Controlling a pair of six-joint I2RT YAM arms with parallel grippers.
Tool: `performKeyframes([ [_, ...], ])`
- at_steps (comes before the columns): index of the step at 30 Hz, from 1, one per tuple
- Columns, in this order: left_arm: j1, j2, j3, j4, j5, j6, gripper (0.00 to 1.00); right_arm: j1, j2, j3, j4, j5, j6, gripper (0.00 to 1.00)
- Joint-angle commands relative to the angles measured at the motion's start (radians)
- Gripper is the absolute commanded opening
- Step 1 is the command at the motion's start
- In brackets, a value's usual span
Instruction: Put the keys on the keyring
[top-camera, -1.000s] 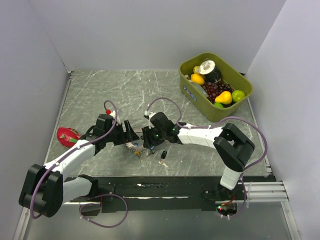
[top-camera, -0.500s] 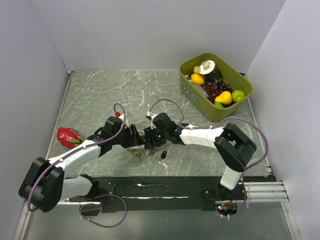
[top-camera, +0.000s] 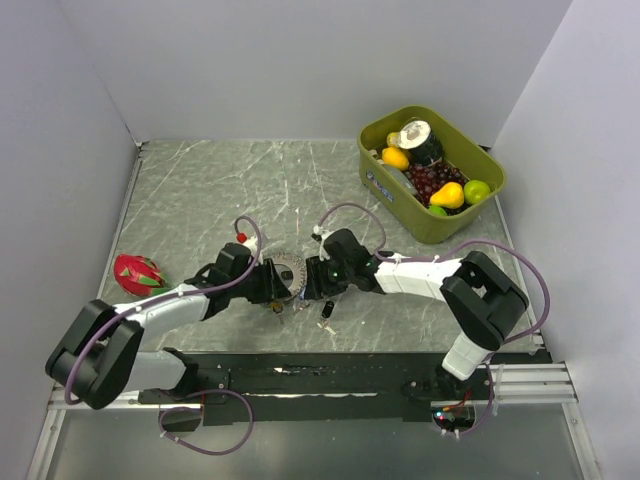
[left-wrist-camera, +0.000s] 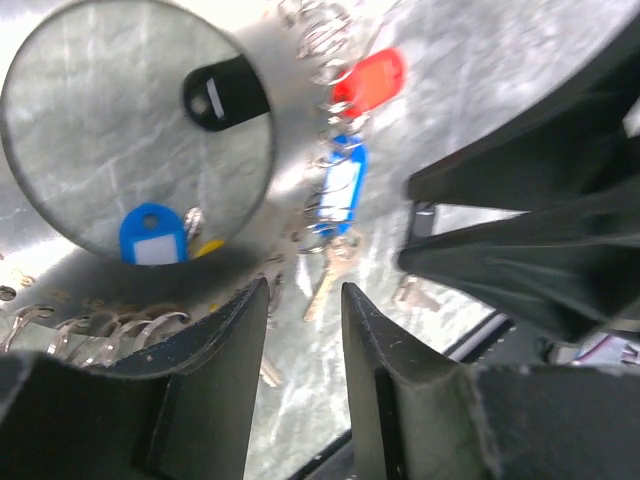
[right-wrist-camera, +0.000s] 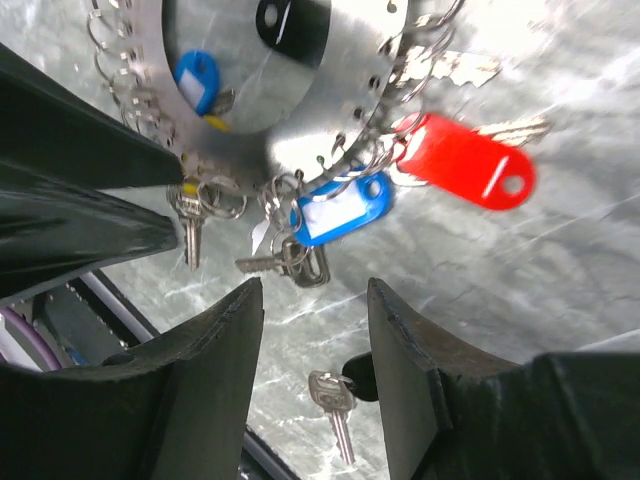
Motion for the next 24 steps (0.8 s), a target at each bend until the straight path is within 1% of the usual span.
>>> performKeyframes([
  [1, -0.005, 0.038, -0.026, 0.104, 0.002, 0.019, 0.41, -0.009, -0.073, -0.001, 0.053, -0.011, 0.003, 0.53],
  [5, -0.008, 0.044, -0.046, 0.121, 0.001, 0.016, 0.36, -0.025, -0.091, -0.01, 0.056, -0.014, 0.006, 0.53],
  [12, -0.012, 0.079, -0.063, 0.131, -0.012, 0.025, 0.32, -0.04, -0.108, -0.024, 0.055, -0.016, 0.0, 0.54],
  [16, -0.018, 0.099, -0.063, 0.141, -0.01, 0.025, 0.18, -0.046, -0.119, -0.027, 0.053, -0.014, -0.002, 0.54],
  [18, -0.023, 0.112, -0.057, 0.138, -0.012, 0.031, 0.15, -0.048, -0.119, -0.027, 0.05, -0.014, -0.003, 0.54],
  [21, -0.026, 0.116, -0.043, 0.123, -0.015, 0.046, 0.07, -0.051, -0.125, -0.026, 0.048, -0.014, -0.005, 0.54],
  [22, -0.028, 0.115, -0.037, 0.114, -0.018, 0.057, 0.02, -0.049, -0.128, -0.026, 0.045, -0.014, -0.005, 0.54],
  [24, -0.028, 0.104, -0.016, 0.079, -0.03, 0.08, 0.01, -0.049, -0.133, -0.026, 0.045, -0.017, -0.008, 0.54],
])
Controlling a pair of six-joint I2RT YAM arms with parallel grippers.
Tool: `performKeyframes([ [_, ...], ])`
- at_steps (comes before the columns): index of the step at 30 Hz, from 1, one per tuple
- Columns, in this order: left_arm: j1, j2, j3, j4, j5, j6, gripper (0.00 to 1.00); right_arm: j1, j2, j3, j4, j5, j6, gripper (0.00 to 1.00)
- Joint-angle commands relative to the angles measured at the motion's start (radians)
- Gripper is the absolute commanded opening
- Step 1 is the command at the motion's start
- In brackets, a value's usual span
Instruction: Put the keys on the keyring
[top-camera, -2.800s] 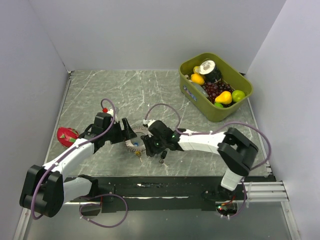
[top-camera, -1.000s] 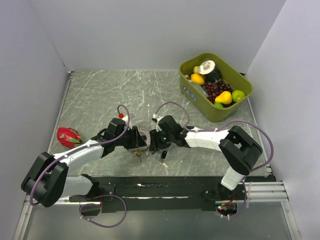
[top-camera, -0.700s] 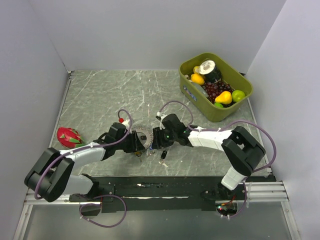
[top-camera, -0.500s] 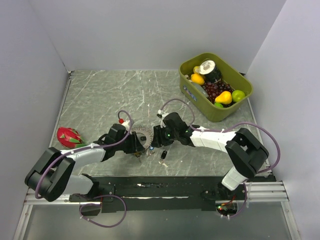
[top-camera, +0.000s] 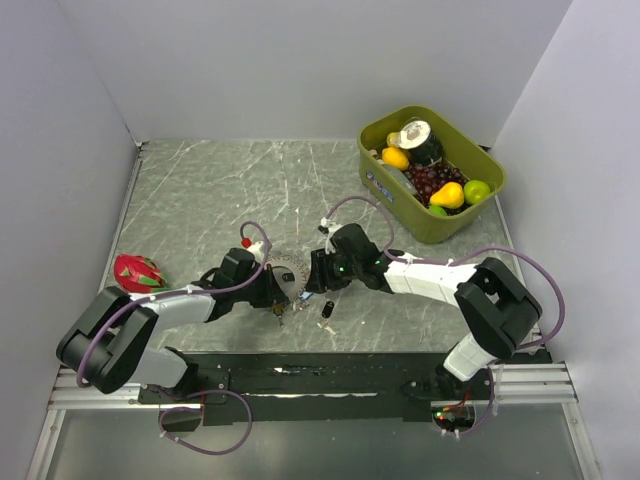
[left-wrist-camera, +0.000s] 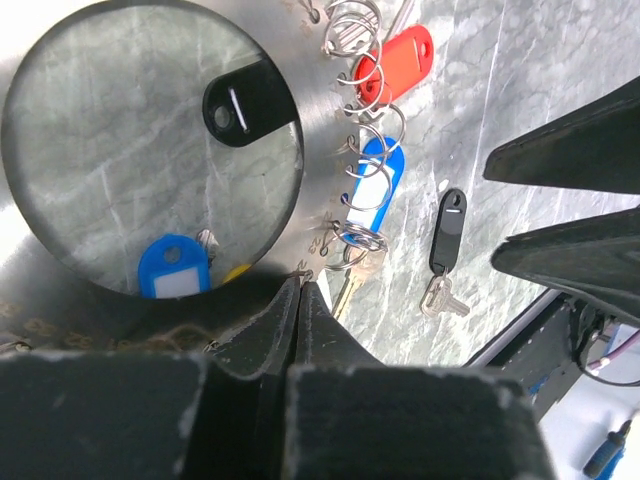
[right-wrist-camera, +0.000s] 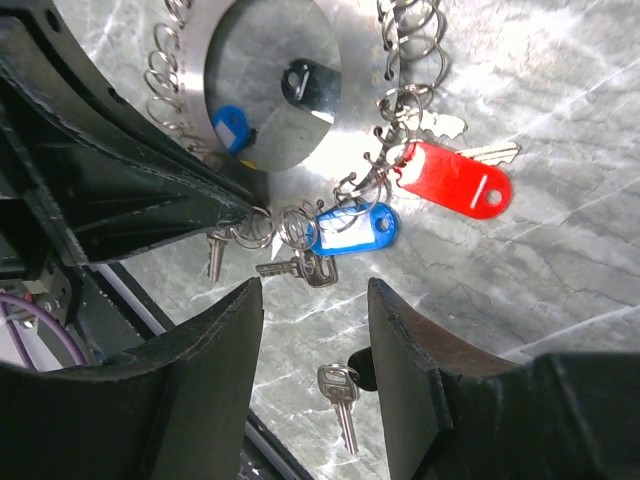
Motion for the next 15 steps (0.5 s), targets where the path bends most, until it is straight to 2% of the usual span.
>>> performKeyframes([
  [1, -0.009, 0.001, 0.039, -0.063, -0.041, 0.064, 0.01, -0.007, -0.06, -0.002, 0.02, -0.001, -0.012, 0.54],
  [12, -0.012, -0.082, 0.105, -0.156, -0.035, 0.083, 0.01, -0.007, -0.072, 0.006, 0.021, -0.018, -0.021, 0.54],
  [15, -0.012, -0.09, 0.125, -0.204, -0.071, 0.086, 0.01, -0.007, -0.065, 0.02, 0.017, -0.019, -0.022, 0.54],
])
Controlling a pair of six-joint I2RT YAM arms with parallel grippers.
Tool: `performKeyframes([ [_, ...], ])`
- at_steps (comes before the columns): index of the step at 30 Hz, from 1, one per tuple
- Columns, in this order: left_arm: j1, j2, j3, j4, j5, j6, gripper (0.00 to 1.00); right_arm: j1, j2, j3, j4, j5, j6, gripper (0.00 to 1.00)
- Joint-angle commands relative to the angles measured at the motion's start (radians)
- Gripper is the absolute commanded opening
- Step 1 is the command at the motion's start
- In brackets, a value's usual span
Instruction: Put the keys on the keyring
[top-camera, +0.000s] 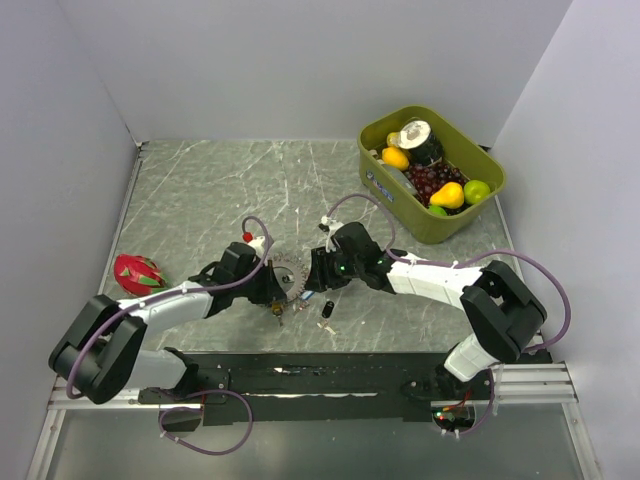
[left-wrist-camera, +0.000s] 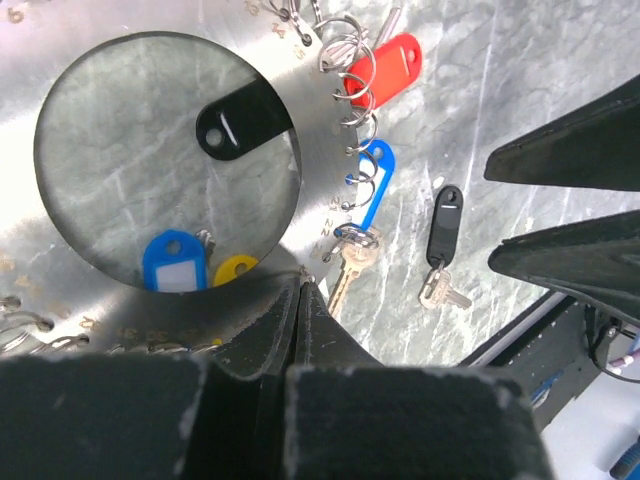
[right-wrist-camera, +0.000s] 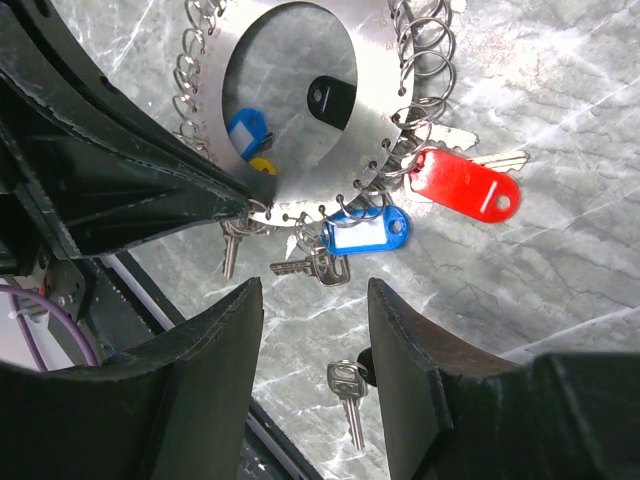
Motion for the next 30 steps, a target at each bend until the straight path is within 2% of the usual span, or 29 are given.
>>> performKeyframes([
  [1, -0.005, -0.031, 0.061, -0.102, -0.044, 0.023, 0.01, -0.005, -0.025, 0.021, 0.017, -0.01, -0.014, 0.54],
  [8, -0.005, -0.058, 0.117, -0.255, -0.098, 0.013, 0.01, -0.005, -0.013, 0.047, 0.008, -0.015, -0.029, 0.54],
  [18, -0.008, -0.06, 0.129, -0.309, -0.113, 0.001, 0.02, 0.016, 0.011, 0.07, -0.032, -0.019, -0.054, 0.53],
  [20, -0.008, -0.057, 0.135, -0.314, -0.116, 0.001, 0.07, 0.024, 0.021, 0.077, -0.031, -0.019, -0.052, 0.53],
  [23, -0.008, -0.067, 0.144, -0.332, -0.128, 0.004, 0.2, 0.028, 0.033, 0.08, -0.023, -0.016, -0.046, 0.52],
  [24, -0.008, -0.075, 0.146, -0.337, -0.134, -0.002, 0.32, 0.027, 0.036, 0.08, -0.02, -0.015, -0.046, 0.52],
  [26, -0.008, -0.103, 0.144, -0.349, -0.142, -0.016, 0.42, 0.027, 0.045, 0.098, -0.023, -0.001, -0.043, 0.49],
  [27, -0.008, -0.112, 0.146, -0.354, -0.147, -0.02, 0.53, 0.024, 0.062, 0.109, -0.035, 0.005, -0.046, 0.48],
  [30, -0.006, -0.142, 0.15, -0.369, -0.167, -0.045, 0.66, 0.021, 0.111, 0.165, -0.056, 0.017, -0.064, 0.47],
])
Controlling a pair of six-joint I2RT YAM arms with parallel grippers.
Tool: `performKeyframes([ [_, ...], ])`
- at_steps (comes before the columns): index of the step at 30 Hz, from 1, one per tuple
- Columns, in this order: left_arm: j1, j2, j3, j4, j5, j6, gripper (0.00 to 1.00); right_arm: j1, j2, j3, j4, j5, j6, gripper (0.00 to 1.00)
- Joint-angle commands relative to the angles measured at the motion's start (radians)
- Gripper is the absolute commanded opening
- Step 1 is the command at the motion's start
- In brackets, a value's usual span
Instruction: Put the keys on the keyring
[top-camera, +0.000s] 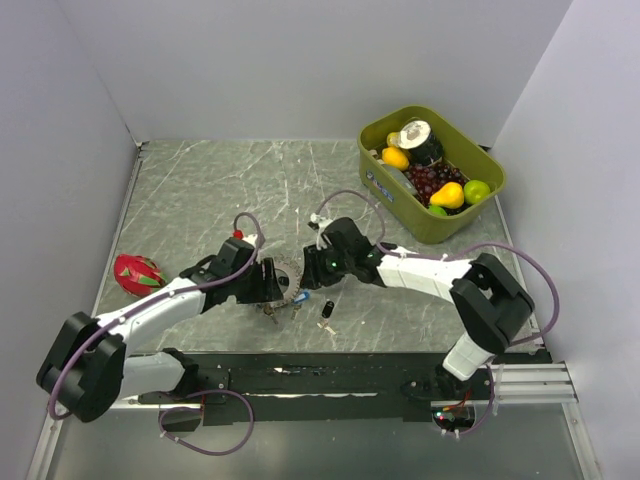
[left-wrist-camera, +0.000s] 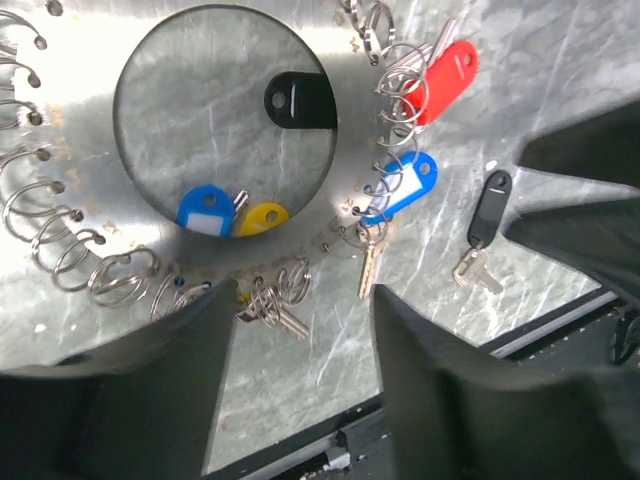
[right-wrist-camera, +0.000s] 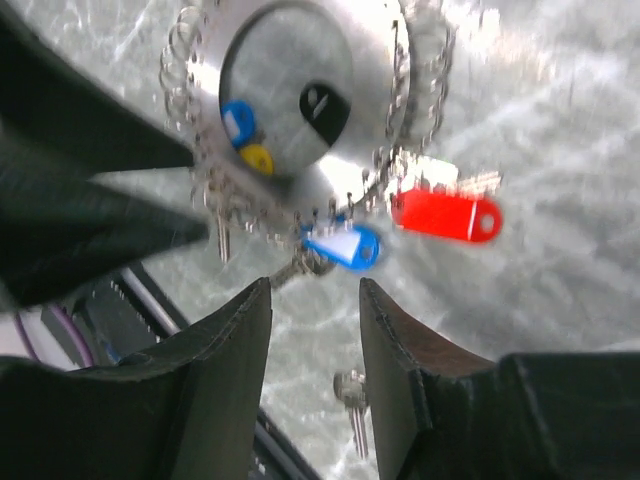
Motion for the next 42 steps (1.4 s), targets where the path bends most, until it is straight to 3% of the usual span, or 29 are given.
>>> performKeyframes([
  [1, -0.001, -0.059, 0.045, -0.037, -0.045, -0.046, 0.66, -0.002, 0.072, 0.131, -0.015, 0.028, -0.035, 0.47],
  [5, 0.055, -0.061, 0.052, -0.07, -0.067, -0.09, 0.68, -0.014, 0.152, 0.214, -0.044, 0.056, -0.041, 0.43],
  [10, 0.19, -0.039, 0.025, -0.072, -0.044, -0.11, 0.68, -0.039, 0.236, 0.307, -0.096, 0.067, -0.042, 0.31],
  [16, 0.217, 0.064, 0.025, -0.006, 0.01, -0.122, 0.68, -0.042, 0.27, 0.308, -0.111, 0.076, -0.05, 0.12],
  [19, 0.217, 0.136, 0.034, 0.045, 0.027, -0.125, 0.68, -0.041, 0.281, 0.295, -0.117, 0.065, -0.052, 0.07],
  [32, 0.215, 0.354, 0.227, 0.04, 0.014, -0.006, 0.66, 0.016, 0.224, 0.191, -0.125, -0.005, -0.041, 0.03],
  [42, 0.2, 0.559, 0.491, 0.005, 0.054, 0.063, 0.64, 0.117, 0.239, 0.208, -0.073, -0.05, 0.062, 0.03],
])
